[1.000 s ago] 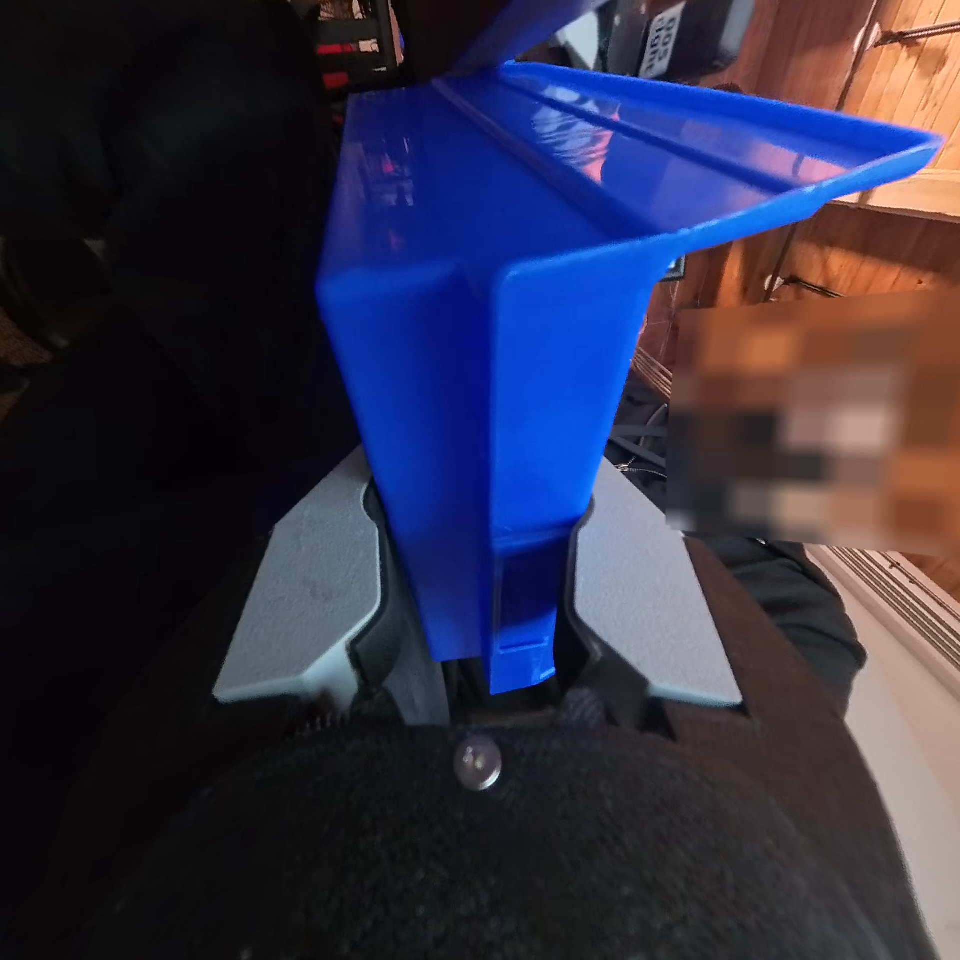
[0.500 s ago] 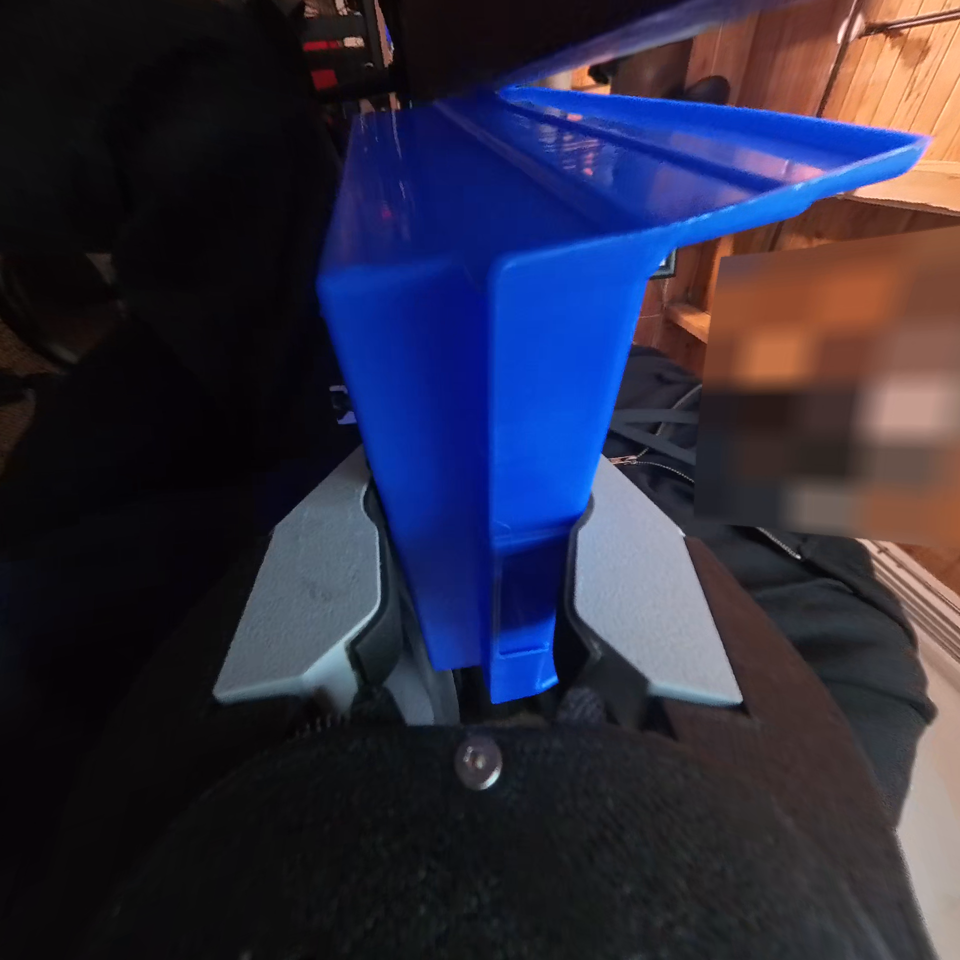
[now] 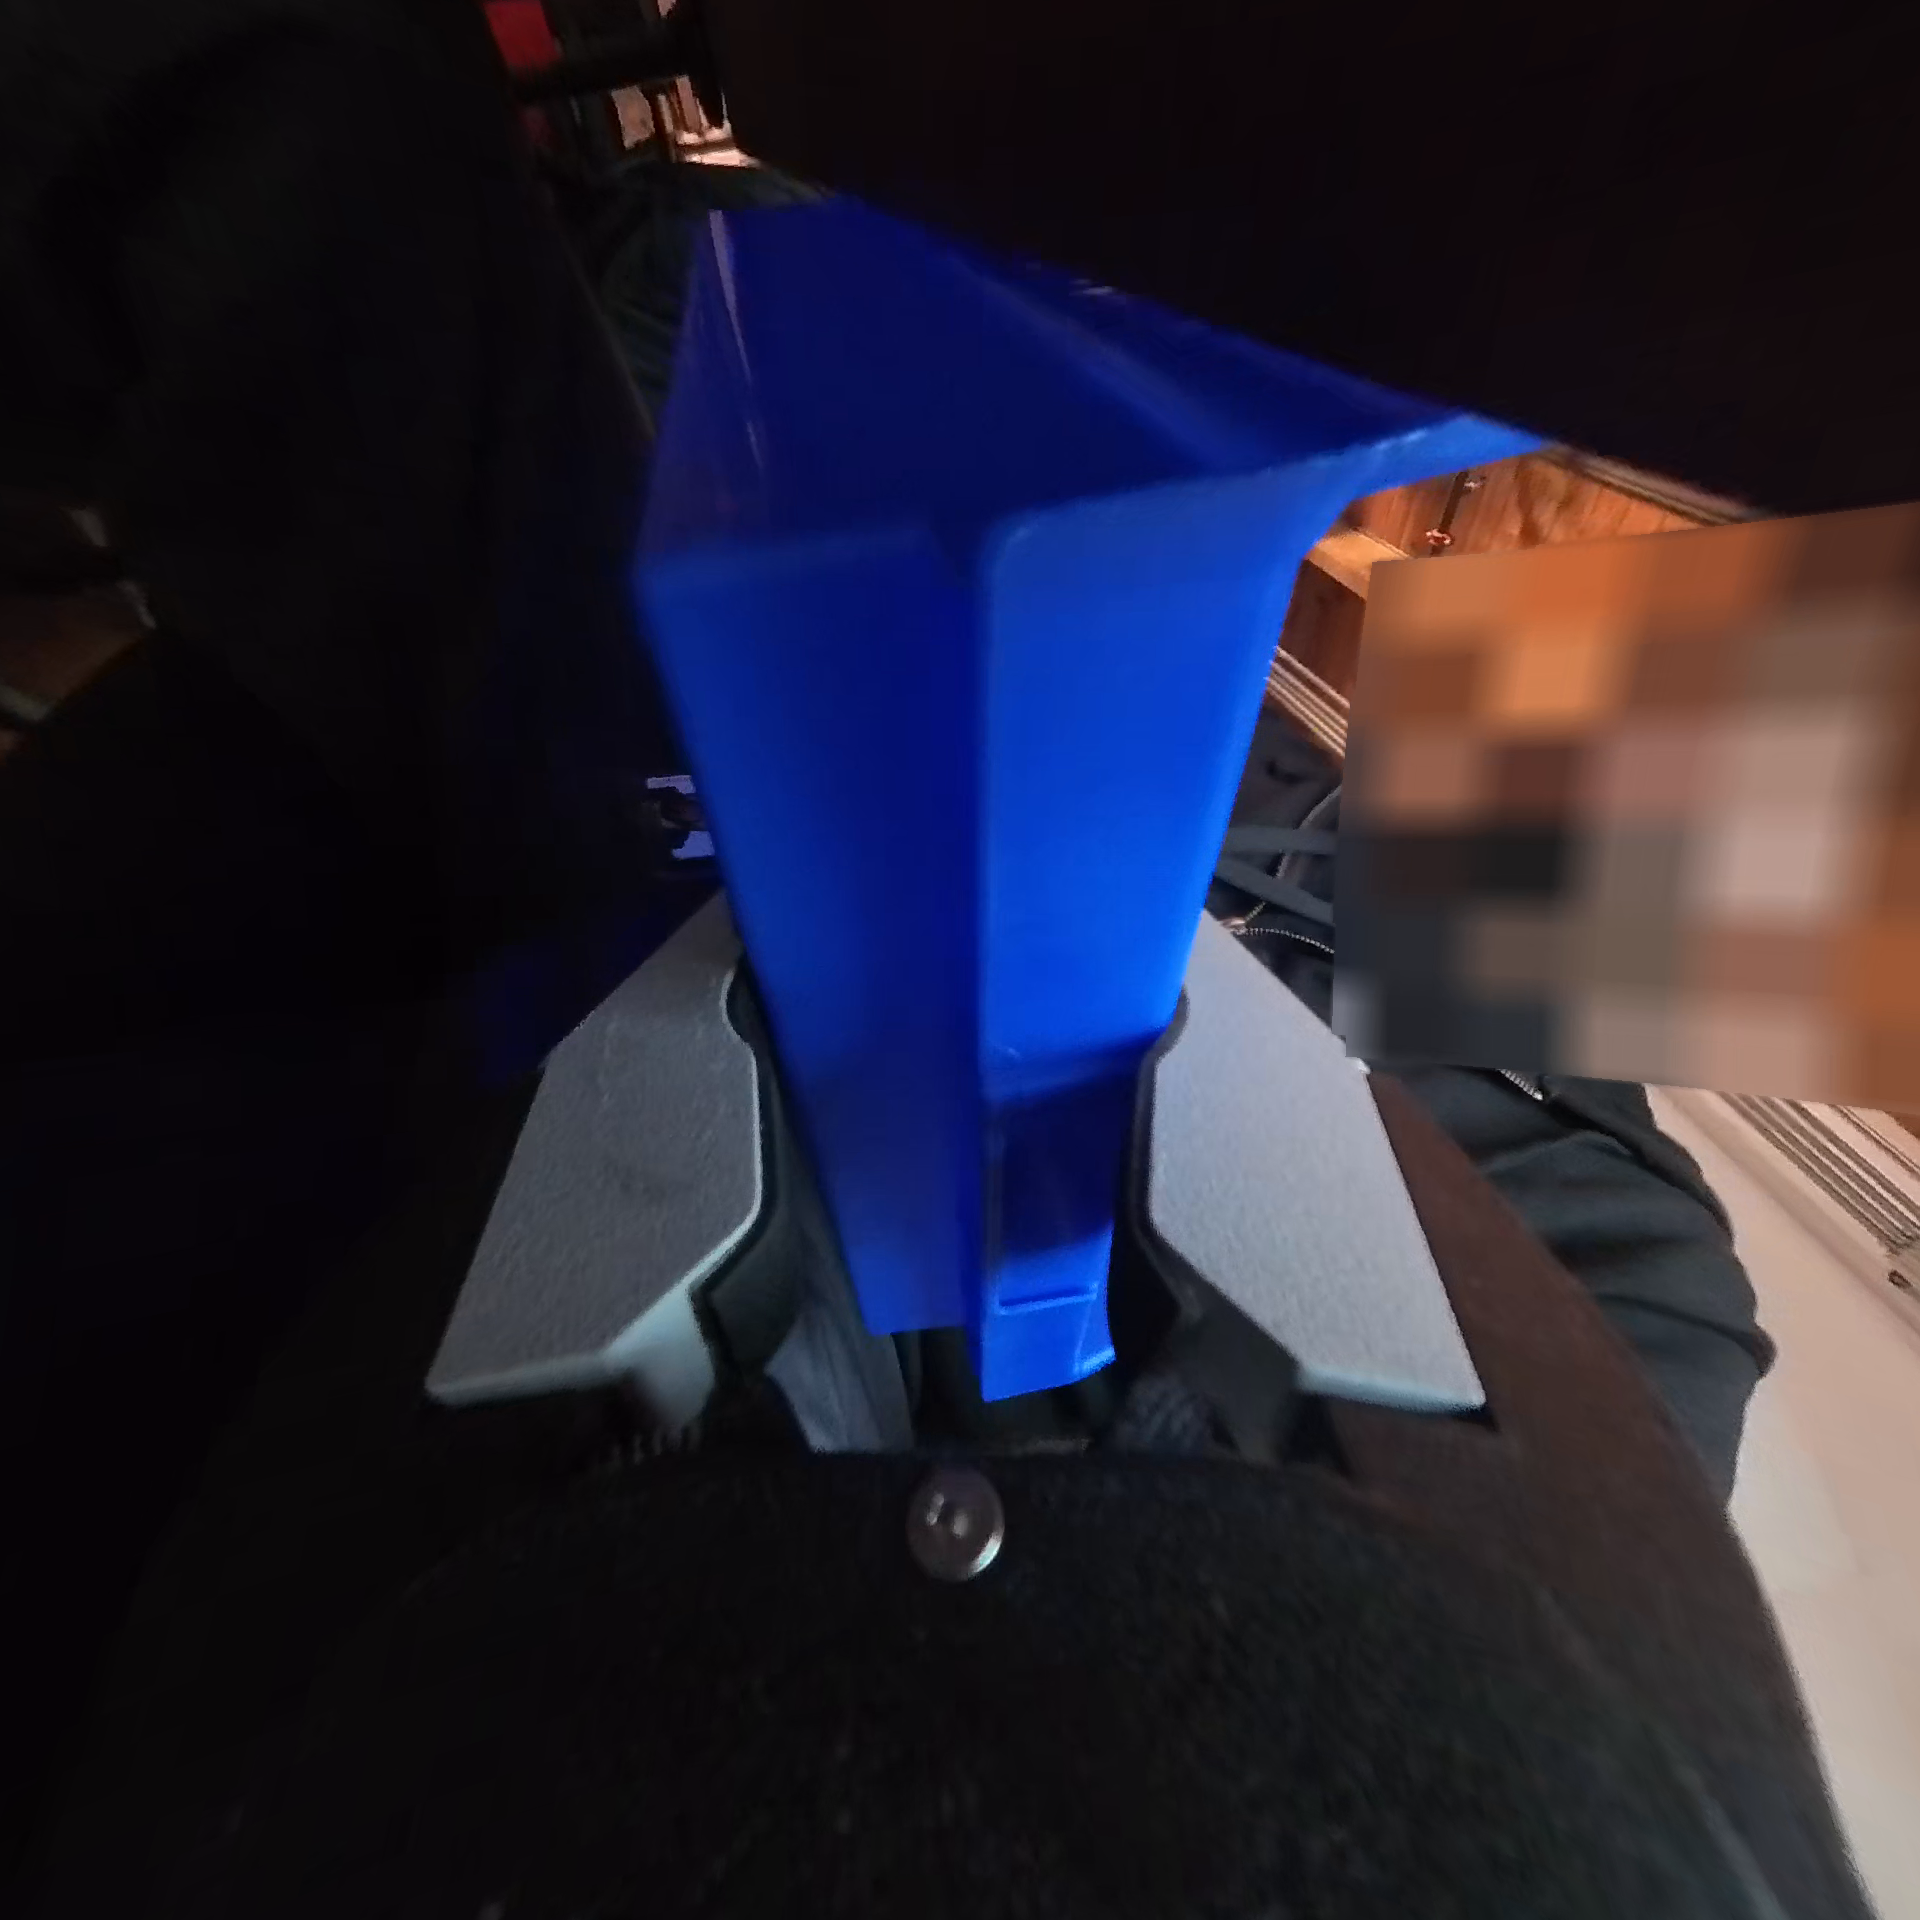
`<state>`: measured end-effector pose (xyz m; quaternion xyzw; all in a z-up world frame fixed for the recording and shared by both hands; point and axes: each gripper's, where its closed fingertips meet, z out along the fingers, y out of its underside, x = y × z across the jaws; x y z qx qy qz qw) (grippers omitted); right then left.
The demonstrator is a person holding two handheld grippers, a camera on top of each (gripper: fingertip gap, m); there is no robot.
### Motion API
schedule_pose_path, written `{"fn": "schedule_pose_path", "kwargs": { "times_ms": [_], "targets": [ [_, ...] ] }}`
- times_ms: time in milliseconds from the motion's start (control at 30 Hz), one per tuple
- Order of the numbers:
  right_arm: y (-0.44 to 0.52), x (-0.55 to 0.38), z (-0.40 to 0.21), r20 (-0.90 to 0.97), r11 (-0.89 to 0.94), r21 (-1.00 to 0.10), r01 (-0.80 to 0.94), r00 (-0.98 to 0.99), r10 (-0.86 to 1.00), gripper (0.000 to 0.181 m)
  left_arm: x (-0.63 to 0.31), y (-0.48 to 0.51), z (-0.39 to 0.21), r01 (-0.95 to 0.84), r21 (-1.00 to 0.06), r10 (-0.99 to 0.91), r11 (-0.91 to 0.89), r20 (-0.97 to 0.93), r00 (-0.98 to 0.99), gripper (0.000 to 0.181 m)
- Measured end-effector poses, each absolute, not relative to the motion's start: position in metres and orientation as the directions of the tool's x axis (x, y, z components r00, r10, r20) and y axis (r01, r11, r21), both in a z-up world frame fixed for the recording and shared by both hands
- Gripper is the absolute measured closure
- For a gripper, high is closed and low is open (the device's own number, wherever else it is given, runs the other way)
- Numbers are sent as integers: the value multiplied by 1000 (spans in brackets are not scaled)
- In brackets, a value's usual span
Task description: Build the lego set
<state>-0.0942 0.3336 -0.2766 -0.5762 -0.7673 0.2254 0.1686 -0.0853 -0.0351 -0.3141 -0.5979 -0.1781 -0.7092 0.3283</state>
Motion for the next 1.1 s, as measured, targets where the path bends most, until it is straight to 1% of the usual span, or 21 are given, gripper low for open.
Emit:
{"fn": "schedule_pose_path", "kwargs": {
  "times_ms": [33, 100, 133, 167, 200, 433, 533, 667, 733, 767, 900, 967, 1033, 1100],
  "targets": [
    [335, -91, -278, -2, 218, -522, 825, -257, 966, 36, -84, -34, -314, 681, -141, -250, -718, 966, -64, 111],
    [332, -90, -278, -3, 201, -527, 826, -238, 971, 30, -81, -34, -314, 684, -142, -244, -715, 968, -53, 111],
    [331, -92, -275, -4, 181, -552, 814, -219, 976, 31, -80, -35, -313, 686, -143, -242, -713, 969, -49, 111],
    [330, -95, -273, -3, 168, -579, 798, -209, 978, 49, -80, -35, -313, 690, -143, -240, -710, 970, -46, 111],
    [330, -97, -272, -2, 170, -590, 790, -212, 977, 53, -79, -36, -312, 693, -141, -238, -707, 970, -46, 111],
    [340, -141, -271, -2, 224, -574, 788, -274, 962, 55, -80, -37, -310, 696, -140, -229, -704, 973, -36, 111],
    [339, -169, -271, -16, 232, -603, 763, -303, 953, 55, -80, -37, -311, 697, -139, -233, -703, 971, -41, 111],
    [311, -200, -260, -162, 188, -661, 726, -383, 909, 55, -82, -37, -313, 699, -135, -238, -703, 970, -52, 111],
    [299, -211, -256, -206, 180, -664, 726, -408, 889, 57, -84, -37, -313, 700, -133, -238, -702, 970, -53, 111],
    [295, -215, -257, -187, 213, -656, 724, -429, 884, 57, -85, -37, -312, 700, -134, -237, -702, 970, -52, 111],
    [282, -206, -269, -10, 464, -570, 678, -570, 821, 54, -88, -36, -312, 705, -139, -238, -696, 970, -43, 111],
    [270, -197, -267, 42, 541, -569, 619, -636, 771, 54, -89, -37, -313, 707, -140, -240, -693, 970, -44, 111],
    [273, -190, -262, 86, 561, -546, 622, -625, 776, 51, -89, -38, -314, 709, -139, -243, -692, 969, -46, 111],
    [278, -185, -253, 26, 485, -578, 656, -579, 815, 57, -89, -38, -314, 709, -139, -245, -691, 968, -49, 111]
  ]
}}
